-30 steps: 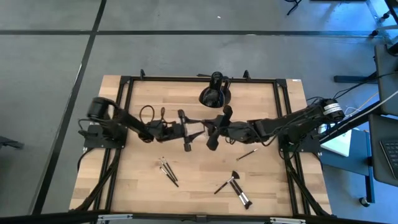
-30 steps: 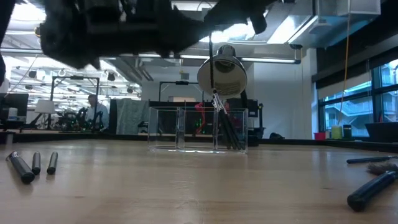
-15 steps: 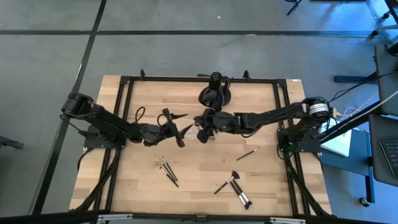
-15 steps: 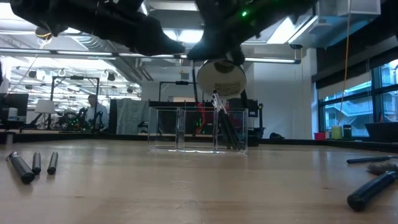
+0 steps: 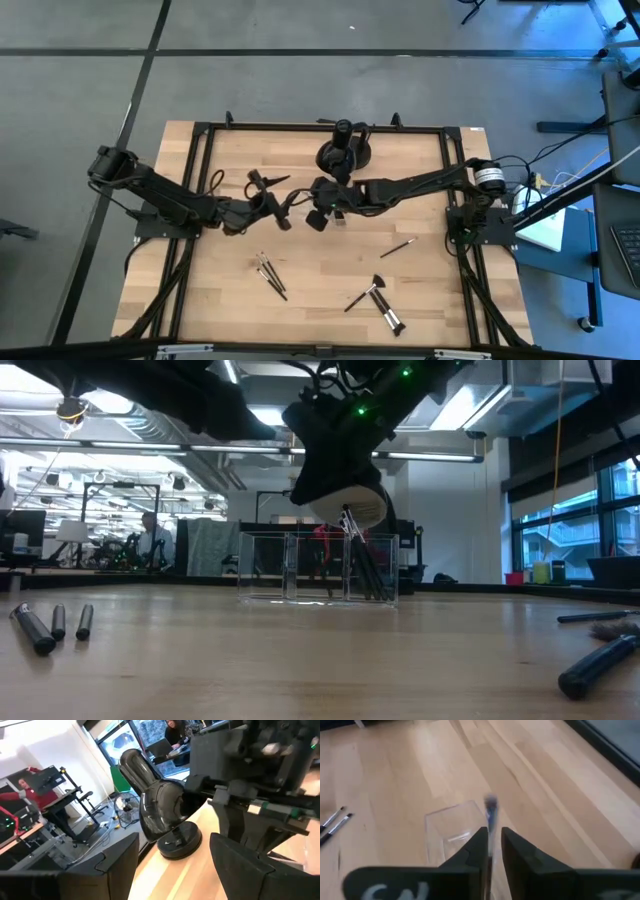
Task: Pick & Place Makeup Supplies
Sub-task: Put the makeup brush into the transparent organizer
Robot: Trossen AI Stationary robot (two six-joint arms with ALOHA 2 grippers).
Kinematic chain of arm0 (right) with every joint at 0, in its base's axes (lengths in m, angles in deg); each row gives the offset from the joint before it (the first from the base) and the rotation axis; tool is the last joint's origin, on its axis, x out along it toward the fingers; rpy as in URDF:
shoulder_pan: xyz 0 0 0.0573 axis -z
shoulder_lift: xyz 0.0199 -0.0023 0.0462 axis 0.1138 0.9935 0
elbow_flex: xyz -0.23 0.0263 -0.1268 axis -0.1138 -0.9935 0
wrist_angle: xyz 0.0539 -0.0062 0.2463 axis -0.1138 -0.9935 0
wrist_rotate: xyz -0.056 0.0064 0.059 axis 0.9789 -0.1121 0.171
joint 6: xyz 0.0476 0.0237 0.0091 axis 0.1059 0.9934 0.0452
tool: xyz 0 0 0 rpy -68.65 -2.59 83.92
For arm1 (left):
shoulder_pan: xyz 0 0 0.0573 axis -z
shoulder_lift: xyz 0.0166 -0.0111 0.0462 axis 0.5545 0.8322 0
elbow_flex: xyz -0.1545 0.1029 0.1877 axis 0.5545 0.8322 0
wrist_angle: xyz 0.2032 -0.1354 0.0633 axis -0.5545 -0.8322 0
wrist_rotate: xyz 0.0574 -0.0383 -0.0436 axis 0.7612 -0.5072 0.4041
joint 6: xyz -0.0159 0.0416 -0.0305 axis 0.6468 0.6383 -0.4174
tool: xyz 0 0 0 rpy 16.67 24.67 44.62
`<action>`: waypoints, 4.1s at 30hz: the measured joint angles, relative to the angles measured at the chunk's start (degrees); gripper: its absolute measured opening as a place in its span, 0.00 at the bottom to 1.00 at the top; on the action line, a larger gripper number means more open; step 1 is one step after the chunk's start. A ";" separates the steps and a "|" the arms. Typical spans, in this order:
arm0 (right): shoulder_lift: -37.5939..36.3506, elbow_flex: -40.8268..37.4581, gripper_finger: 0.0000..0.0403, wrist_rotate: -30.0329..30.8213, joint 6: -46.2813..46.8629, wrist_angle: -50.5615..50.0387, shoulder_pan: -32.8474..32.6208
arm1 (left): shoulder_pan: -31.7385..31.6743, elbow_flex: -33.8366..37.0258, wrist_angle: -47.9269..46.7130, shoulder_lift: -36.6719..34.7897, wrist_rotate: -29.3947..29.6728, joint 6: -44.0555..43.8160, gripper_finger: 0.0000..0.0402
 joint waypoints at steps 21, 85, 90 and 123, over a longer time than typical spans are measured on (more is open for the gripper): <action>-10.46 -0.07 0.30 9.06 6.57 -11.81 -8.00 | 0.18 0.00 -10.30 -0.11 -1.86 -5.96 0.60; -21.24 -32.85 0.32 -16.96 108.83 -36.90 -19.37 | -2.02 -4.79 -25.45 -0.81 2.88 -0.93 0.59; -18.47 -32.85 0.32 -17.03 109.11 -35.27 -19.37 | -1.92 -4.79 -25.80 -0.81 2.92 -1.07 0.59; -16.93 -31.51 0.05 -2.94 88.51 -34.78 -14.62 | -1.59 -4.79 -26.72 -0.81 2.92 -0.84 0.59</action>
